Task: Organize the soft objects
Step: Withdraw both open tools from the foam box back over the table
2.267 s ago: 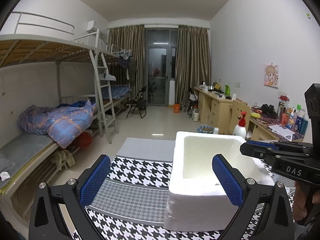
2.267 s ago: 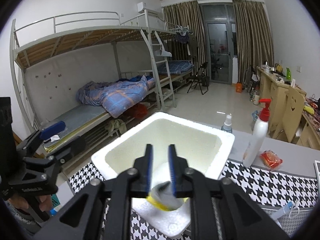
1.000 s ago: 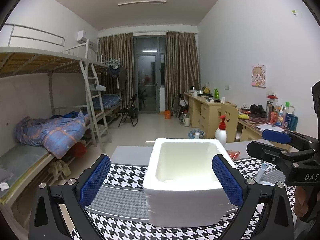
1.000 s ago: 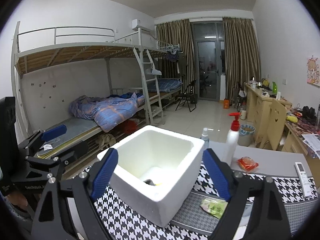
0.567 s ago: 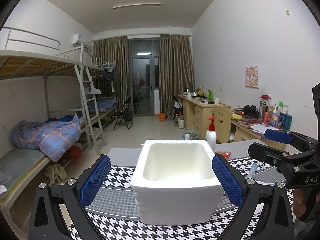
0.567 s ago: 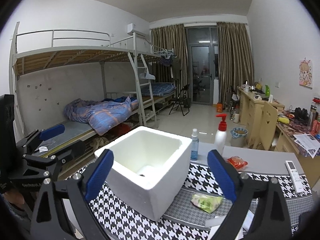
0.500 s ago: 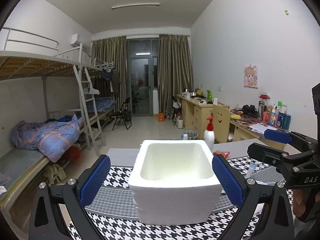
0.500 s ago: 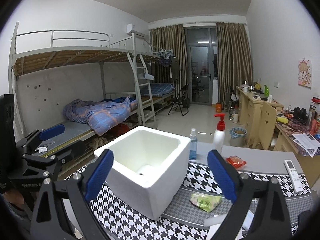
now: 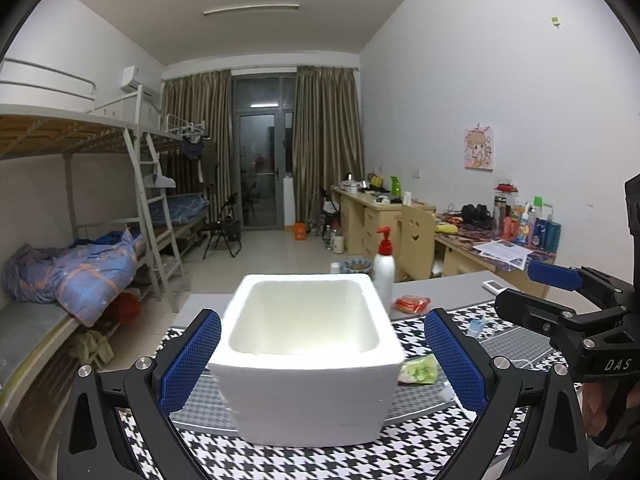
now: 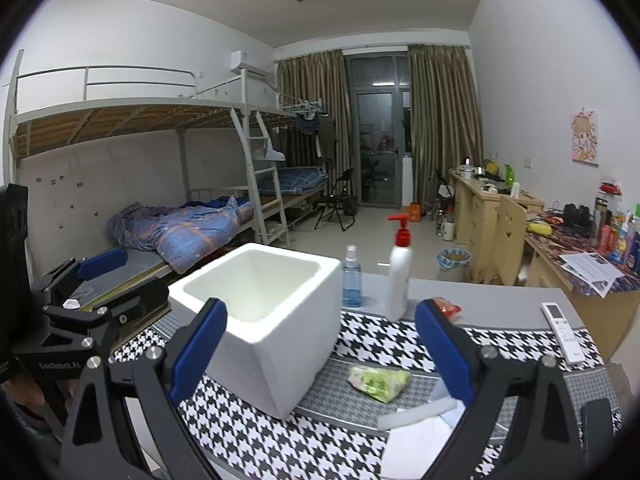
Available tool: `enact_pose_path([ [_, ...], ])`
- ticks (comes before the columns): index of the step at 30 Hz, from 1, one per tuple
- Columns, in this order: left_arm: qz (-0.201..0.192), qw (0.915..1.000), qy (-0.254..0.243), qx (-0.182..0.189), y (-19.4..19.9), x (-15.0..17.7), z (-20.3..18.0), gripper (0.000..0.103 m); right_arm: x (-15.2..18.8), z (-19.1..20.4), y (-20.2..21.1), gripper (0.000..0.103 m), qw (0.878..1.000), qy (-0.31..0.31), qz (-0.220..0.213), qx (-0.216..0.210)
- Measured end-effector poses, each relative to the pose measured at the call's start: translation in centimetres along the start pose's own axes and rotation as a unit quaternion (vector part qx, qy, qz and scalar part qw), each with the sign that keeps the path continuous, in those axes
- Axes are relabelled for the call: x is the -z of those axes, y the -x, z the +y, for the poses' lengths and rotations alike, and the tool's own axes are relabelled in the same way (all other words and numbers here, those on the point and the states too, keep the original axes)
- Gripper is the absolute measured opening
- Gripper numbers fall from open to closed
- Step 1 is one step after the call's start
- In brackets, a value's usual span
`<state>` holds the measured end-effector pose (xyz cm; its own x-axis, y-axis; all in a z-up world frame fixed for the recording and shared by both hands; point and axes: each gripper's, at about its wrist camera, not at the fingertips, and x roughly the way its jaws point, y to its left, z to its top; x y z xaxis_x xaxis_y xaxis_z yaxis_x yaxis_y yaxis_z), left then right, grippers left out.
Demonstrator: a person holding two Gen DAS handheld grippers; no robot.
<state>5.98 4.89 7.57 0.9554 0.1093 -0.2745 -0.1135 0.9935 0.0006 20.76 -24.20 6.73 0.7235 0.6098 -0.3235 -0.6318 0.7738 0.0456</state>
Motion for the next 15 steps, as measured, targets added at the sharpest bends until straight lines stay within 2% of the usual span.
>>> enact_pose_path([
  [15, 0.011, 0.999, -0.015, 0.04, -1.2, 0.6, -3.4, 0.102, 1.9, -3.6, 2.2, 0.097, 0.998, -0.022, 0.008, 0.061],
])
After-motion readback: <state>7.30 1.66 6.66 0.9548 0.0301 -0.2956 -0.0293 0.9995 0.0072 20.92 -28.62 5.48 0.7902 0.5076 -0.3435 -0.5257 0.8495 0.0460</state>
